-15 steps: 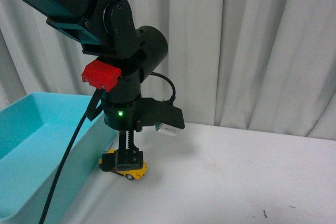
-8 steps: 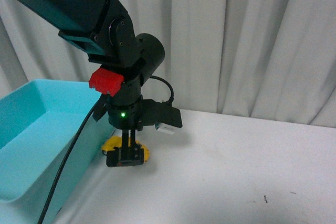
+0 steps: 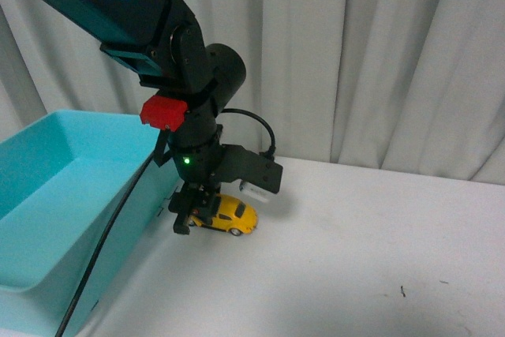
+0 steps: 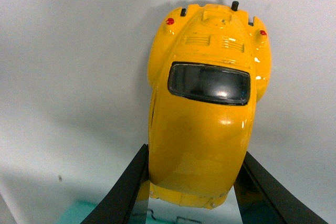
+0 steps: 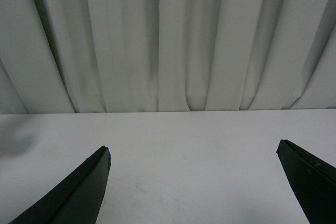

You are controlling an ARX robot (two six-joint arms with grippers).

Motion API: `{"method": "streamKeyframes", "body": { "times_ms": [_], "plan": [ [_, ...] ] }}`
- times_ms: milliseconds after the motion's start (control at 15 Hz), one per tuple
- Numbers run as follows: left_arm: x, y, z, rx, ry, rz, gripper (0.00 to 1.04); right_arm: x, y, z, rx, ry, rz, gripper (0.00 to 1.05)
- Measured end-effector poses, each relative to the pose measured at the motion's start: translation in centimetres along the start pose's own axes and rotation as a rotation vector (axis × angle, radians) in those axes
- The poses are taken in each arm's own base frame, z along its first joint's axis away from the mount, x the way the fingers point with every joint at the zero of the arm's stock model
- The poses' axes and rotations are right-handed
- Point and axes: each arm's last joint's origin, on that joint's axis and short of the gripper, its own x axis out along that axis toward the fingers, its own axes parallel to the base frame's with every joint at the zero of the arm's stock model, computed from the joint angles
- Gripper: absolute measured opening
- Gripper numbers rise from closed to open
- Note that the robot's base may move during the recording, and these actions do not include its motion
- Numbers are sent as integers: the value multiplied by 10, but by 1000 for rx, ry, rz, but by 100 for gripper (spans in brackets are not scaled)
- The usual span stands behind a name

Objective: Wind up and store yellow beetle toy

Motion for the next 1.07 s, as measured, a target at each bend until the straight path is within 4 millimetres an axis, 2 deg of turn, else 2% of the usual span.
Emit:
{"method": "streamKeyframes", "body": {
  "times_ms": [133,333,400,533,600,667,733,933,1067],
  "plan": [
    [-4,0,11,144,-62,-7,39,0,0,0,0,0,0,98],
    [-27,4,22,180,-159,22,39,0,0,0,0,0,0,98],
    [-47,8,23,149,-213,61,39,0,0,0,0,0,0,98],
    [-112,21,14,45,-326,222,39,0,0,0,0,0,0,98],
    [-148,22,-2,-30,-369,308,39,0,0,0,0,0,0,98],
    [-171,21,-25,-138,-398,366,39,0,0,0,0,0,0,98],
    [-182,20,-43,-228,-403,400,39,0,0,0,0,0,0,98],
    [-198,11,-97,-532,-338,458,38,0,0,0,0,0,0,98],
    [-186,1,-135,-806,-259,460,38,0,0,0,0,0,0,98]
  ]
}}
